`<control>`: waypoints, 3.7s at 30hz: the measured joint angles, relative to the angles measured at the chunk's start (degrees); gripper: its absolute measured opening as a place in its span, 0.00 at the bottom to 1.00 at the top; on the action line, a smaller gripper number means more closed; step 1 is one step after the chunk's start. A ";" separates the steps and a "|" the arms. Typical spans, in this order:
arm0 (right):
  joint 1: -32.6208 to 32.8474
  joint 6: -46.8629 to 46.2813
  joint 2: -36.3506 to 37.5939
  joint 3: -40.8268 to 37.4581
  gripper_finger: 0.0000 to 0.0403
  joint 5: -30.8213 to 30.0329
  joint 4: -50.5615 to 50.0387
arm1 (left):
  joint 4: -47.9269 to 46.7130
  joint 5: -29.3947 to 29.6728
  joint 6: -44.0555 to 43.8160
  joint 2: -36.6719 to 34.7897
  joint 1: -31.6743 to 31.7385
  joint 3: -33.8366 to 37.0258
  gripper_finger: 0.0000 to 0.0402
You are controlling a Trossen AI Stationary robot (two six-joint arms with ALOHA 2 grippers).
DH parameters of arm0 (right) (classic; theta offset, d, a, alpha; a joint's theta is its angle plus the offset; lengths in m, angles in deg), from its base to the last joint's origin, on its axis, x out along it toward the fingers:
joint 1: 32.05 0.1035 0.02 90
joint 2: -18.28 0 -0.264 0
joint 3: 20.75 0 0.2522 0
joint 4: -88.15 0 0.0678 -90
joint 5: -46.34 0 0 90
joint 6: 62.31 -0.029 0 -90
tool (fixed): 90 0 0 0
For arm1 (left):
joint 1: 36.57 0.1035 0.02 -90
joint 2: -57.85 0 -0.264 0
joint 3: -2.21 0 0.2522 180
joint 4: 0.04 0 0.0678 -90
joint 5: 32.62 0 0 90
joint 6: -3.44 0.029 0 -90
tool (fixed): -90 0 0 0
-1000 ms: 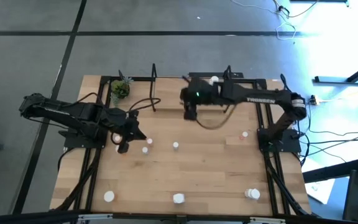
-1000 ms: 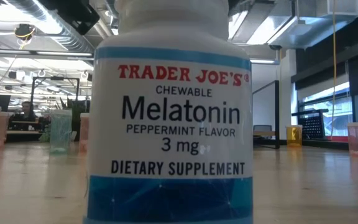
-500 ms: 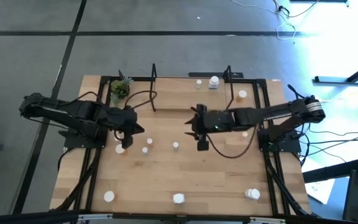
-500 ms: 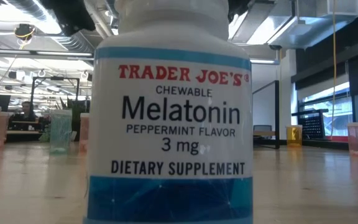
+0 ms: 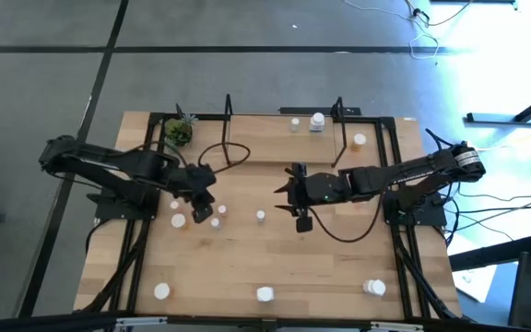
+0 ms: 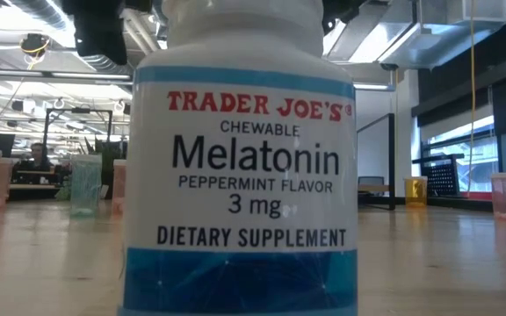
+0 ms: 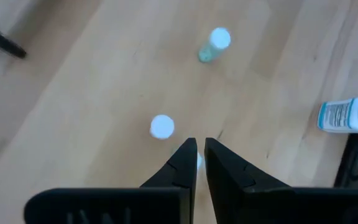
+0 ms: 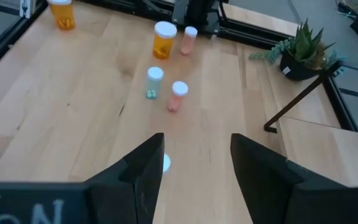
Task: Pick and place medicine bottles onto shelf by color
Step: Put the middle pink pill bottle on the shelf
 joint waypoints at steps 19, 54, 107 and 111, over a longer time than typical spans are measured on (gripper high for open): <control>-0.02 -0.15 0.00 0.00 0.47 -0.37 0.17 | 0.39 0.32 -11.32 2.02 0.02 -0.07 0.07; -0.04 -0.16 -0.02 0.00 0.47 -0.40 0.15 | -1.46 15.71 -18.61 4.30 -8.59 0.00 0.80; -0.04 -0.12 -0.04 0.00 0.47 -0.42 0.15 | -2.95 27.47 -30.45 9.95 -16.79 4.70 0.80; -0.02 -0.07 -0.04 0.00 0.47 -0.42 0.15 | -1.83 30.00 -29.86 10.01 -16.10 5.80 0.80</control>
